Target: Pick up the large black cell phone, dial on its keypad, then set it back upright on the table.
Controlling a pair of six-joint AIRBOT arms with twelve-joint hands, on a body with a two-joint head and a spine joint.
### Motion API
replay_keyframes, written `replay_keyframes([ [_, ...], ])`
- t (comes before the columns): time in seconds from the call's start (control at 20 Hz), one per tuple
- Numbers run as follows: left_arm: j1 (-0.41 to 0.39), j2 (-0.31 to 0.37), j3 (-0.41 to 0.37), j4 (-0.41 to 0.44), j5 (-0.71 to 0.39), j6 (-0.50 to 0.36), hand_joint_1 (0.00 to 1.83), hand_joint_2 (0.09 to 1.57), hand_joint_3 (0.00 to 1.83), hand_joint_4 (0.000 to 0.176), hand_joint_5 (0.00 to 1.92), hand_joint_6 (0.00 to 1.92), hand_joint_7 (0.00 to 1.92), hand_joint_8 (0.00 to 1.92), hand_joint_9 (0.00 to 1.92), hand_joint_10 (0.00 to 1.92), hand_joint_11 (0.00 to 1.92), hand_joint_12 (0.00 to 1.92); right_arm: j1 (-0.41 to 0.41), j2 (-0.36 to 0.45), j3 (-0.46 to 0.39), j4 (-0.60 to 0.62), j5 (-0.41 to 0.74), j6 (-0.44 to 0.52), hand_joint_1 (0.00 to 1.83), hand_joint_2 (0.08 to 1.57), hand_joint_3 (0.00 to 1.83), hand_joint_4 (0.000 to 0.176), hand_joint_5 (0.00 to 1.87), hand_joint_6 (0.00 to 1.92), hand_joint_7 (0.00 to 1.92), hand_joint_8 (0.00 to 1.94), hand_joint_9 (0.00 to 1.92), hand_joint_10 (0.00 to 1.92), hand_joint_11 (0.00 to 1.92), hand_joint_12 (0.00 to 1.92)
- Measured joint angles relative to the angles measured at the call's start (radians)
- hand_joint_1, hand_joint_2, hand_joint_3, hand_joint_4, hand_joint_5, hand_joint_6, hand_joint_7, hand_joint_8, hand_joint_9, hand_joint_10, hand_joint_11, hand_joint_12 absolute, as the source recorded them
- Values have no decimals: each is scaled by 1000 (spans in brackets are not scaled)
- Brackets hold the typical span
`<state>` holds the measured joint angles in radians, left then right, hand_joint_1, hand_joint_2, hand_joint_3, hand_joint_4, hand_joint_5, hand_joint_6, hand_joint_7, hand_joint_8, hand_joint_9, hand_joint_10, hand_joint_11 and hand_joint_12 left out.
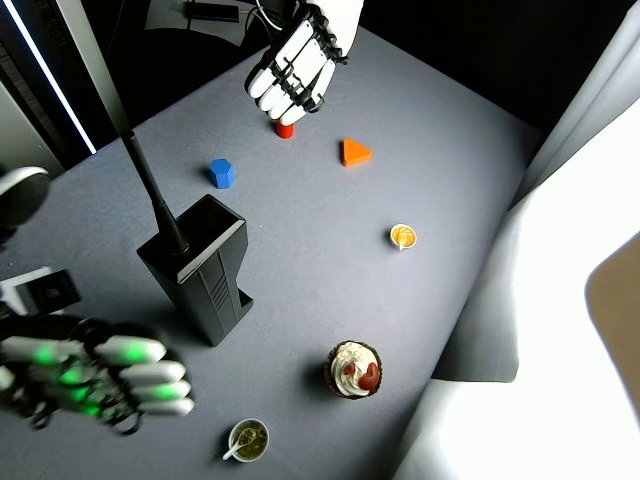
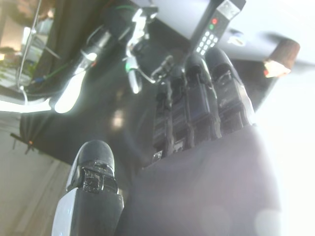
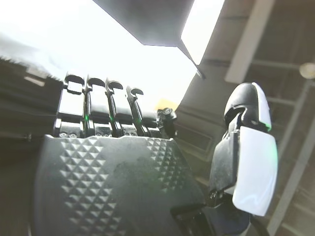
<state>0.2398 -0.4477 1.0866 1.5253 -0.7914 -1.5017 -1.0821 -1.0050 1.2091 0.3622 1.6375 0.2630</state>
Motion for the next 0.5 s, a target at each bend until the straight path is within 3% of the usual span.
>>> replay_keyframes([
  [0.35,0,2,2,-3,2,-1,0,1251,0,9,300,5,322,8,302,7,0,630,-162,282,-286,-16,-1,-36,351,878,0,63,0,0,0,0,0,0,0,0],
  [0.5,0,2,2,-4,3,-1,0,1262,1,9,302,3,331,5,310,5,0,651,-245,399,-402,-3,-1,-42,343,890,0,55,0,0,0,0,0,0,0,0],
])
